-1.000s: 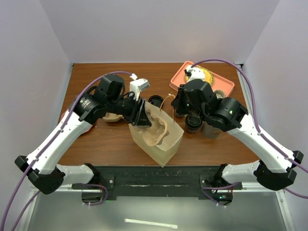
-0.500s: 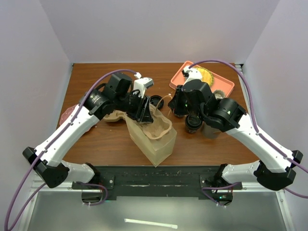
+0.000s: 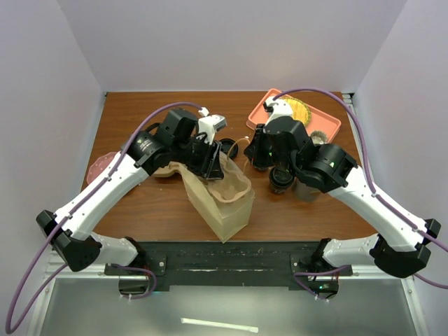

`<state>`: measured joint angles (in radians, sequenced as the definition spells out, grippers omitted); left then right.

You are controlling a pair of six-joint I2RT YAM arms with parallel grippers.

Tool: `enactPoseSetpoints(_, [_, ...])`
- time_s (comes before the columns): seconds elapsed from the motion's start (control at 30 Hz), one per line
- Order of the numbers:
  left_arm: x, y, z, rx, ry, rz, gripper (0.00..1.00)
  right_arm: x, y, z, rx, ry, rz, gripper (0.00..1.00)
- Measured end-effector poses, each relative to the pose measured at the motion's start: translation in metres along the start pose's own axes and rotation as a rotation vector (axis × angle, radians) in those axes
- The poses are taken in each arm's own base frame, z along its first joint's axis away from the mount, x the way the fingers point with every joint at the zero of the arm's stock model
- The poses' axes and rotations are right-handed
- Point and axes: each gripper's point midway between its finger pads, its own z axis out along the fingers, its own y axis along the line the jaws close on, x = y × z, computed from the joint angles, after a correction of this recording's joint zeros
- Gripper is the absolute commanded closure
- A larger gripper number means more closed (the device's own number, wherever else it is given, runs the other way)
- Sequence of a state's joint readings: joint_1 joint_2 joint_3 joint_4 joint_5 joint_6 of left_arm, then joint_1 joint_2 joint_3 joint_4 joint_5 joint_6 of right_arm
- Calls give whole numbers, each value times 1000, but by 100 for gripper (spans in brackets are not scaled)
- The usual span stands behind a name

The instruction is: Pack the takeout coffee

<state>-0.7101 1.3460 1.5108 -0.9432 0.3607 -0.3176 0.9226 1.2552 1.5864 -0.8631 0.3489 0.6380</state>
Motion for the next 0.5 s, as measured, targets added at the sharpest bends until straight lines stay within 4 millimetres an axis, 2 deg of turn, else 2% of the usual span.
enactPoseSetpoints(0.5, [22, 17, 23, -49, 67, 5, 81, 0, -2, 1, -1, -3, -44, 100])
